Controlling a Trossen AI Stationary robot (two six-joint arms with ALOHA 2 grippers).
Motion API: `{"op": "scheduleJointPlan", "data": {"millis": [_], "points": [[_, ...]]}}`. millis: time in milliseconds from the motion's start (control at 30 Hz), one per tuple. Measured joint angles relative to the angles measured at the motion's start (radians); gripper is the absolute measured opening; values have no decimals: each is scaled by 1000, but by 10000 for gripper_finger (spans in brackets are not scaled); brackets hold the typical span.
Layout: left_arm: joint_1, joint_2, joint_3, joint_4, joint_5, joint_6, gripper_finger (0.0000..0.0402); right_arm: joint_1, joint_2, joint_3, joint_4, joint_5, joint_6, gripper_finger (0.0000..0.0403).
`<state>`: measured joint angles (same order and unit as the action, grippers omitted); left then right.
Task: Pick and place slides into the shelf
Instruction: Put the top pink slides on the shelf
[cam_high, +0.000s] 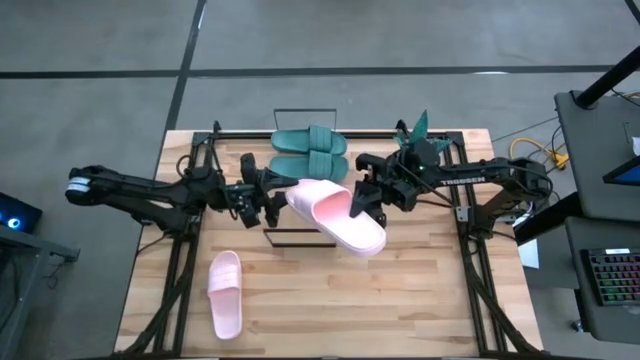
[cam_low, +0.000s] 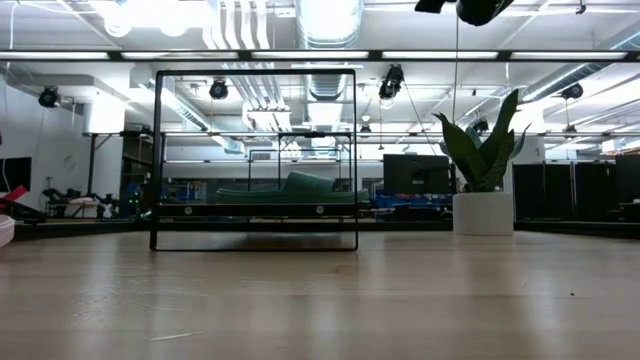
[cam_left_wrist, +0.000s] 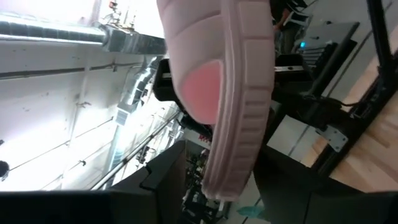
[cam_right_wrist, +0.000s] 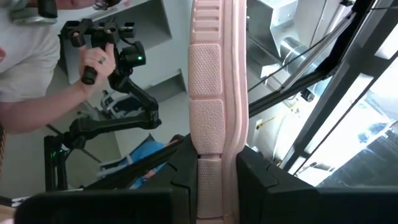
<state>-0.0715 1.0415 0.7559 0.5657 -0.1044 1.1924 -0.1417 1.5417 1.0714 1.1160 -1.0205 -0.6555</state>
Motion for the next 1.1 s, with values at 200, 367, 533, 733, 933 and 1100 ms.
{"op": "scheduleJointPlan", "data": {"millis": [200,367,533,733,933,1100], "points": [[0,13,3,-3,-6,22,97,-1,1,0,-3,23,16,55],[0,-11,3,-16,-12,21,18,-2,1,2,-8,37,23,60],[-9,-60,3,-40,-132,68,18,-4,-4,0,-15,152,95,139],[-27,-187,-14,-174,-341,101,18,-39,-83,-4,-252,361,73,195],[-29,-333,-18,-304,-426,103,18,-57,-206,0,-680,494,-67,200],[-29,-397,-24,-428,-443,23,18,-45,-297,0,-916,625,-183,201]]}}
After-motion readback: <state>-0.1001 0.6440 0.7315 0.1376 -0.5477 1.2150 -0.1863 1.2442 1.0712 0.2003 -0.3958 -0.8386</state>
